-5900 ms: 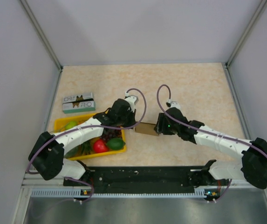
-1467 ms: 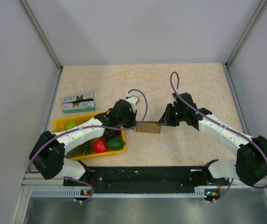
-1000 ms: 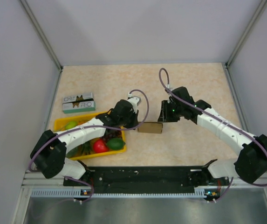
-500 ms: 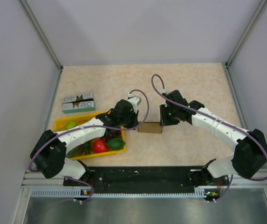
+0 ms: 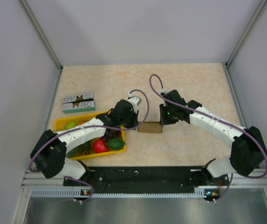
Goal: Fold the paper box
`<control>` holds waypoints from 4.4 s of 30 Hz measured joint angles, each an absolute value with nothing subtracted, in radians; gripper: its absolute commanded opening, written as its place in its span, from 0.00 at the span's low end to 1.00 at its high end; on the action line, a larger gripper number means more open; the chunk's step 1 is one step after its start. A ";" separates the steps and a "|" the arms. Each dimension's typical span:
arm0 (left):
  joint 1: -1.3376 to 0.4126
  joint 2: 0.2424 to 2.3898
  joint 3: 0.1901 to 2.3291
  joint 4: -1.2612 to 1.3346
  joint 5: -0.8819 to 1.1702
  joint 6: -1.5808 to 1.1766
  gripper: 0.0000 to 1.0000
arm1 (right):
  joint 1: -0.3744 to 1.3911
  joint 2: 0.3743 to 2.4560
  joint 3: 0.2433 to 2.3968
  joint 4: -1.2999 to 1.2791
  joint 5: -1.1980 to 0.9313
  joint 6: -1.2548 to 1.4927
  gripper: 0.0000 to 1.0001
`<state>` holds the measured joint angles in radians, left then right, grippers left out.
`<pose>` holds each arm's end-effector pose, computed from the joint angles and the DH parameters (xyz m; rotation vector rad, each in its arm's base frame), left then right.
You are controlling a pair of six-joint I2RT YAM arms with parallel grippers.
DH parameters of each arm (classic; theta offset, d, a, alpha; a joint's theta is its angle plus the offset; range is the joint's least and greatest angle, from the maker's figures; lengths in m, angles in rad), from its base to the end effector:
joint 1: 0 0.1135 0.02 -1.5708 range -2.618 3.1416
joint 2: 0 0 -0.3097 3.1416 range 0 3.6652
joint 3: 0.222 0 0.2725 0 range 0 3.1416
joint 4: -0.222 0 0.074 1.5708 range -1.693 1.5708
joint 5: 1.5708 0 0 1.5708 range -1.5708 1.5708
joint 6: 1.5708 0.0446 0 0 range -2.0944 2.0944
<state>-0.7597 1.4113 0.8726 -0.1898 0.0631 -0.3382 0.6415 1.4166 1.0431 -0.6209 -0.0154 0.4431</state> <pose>0.2288 -0.2212 0.2555 0.5312 2.3219 -0.6208 0.2451 0.1839 0.2790 -0.2659 2.6109 0.4188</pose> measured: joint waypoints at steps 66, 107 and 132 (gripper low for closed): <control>-0.754 1.415 0.873 -0.188 0.051 -0.334 0.00 | 0.545 1.443 1.067 -0.679 -0.218 0.530 0.00; -0.764 1.416 0.861 -0.164 0.044 -0.341 0.00 | 0.583 1.350 0.942 -0.548 -0.141 0.435 0.00; -0.781 1.417 0.862 -0.165 0.045 -0.337 0.00 | 0.476 1.377 0.966 -0.613 -0.297 0.414 0.00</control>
